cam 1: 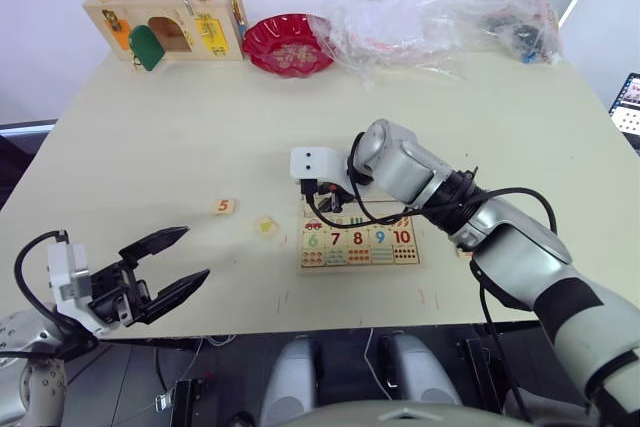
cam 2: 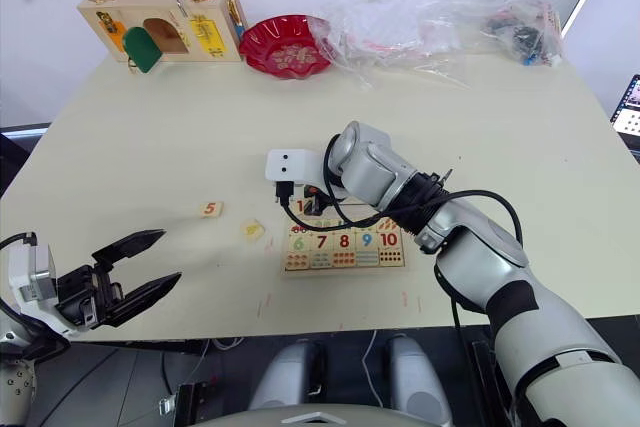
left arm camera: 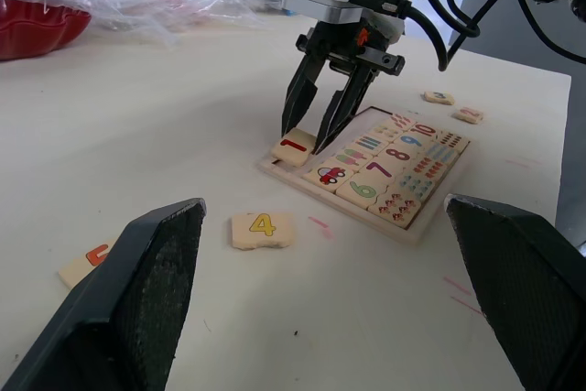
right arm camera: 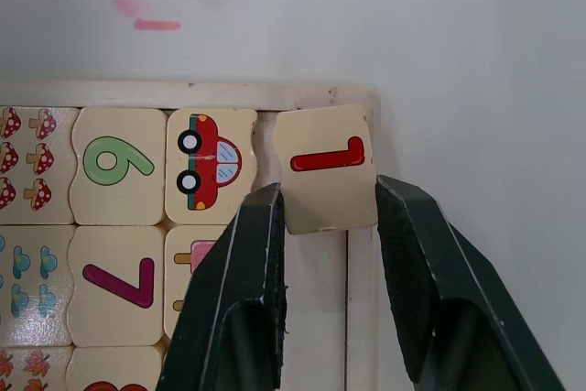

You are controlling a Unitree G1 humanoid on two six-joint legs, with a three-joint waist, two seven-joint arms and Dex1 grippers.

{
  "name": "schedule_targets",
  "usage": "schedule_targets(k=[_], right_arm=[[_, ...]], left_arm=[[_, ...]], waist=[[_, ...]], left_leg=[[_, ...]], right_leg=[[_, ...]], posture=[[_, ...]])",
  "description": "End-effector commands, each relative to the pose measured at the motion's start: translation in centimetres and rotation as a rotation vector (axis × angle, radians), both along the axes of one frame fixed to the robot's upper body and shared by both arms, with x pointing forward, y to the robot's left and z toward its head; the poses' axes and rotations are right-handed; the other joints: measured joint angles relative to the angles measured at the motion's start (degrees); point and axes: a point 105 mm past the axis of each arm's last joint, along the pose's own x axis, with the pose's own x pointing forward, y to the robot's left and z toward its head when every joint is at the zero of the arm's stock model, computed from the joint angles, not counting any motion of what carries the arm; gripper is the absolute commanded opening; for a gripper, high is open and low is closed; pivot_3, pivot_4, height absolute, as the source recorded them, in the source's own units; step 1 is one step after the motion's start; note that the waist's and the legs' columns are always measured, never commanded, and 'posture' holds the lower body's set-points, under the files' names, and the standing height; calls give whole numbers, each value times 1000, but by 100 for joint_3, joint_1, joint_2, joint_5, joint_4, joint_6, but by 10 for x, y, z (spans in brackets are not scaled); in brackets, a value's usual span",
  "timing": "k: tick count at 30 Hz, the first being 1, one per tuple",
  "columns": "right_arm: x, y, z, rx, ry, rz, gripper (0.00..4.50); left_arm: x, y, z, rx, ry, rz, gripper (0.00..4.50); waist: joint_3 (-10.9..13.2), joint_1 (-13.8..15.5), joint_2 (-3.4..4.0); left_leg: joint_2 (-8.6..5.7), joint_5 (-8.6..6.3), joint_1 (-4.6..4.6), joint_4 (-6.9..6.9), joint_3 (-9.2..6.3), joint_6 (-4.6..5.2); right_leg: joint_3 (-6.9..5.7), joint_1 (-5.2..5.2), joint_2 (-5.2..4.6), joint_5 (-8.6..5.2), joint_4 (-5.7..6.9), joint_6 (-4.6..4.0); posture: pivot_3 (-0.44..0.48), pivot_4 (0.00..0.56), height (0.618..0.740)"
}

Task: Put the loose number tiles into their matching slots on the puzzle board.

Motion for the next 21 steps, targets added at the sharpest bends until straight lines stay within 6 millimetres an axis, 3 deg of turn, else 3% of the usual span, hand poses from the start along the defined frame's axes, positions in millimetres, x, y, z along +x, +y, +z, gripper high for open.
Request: schedule_targets(k=[1, 21], right_arm=[[-2, 6, 9, 9, -20, 34, 1005], [-2, 14, 8, -26, 7, 42, 1005]], left_arm=[[-1, 2, 7, 23, -18, 1, 4500], [-1, 4, 5, 26, -8, -8, 4500]], waist=[[0, 0, 0], [0, -3, 0]], left_leg=[[0, 0, 0, 0, 0, 0], [0, 0, -3, -4, 0, -1]], right_leg=[[0, 0, 0, 0, 0, 0], [0, -10, 0, -1, 1, -2]], posture=[[0, 150, 740], [0, 150, 740]])
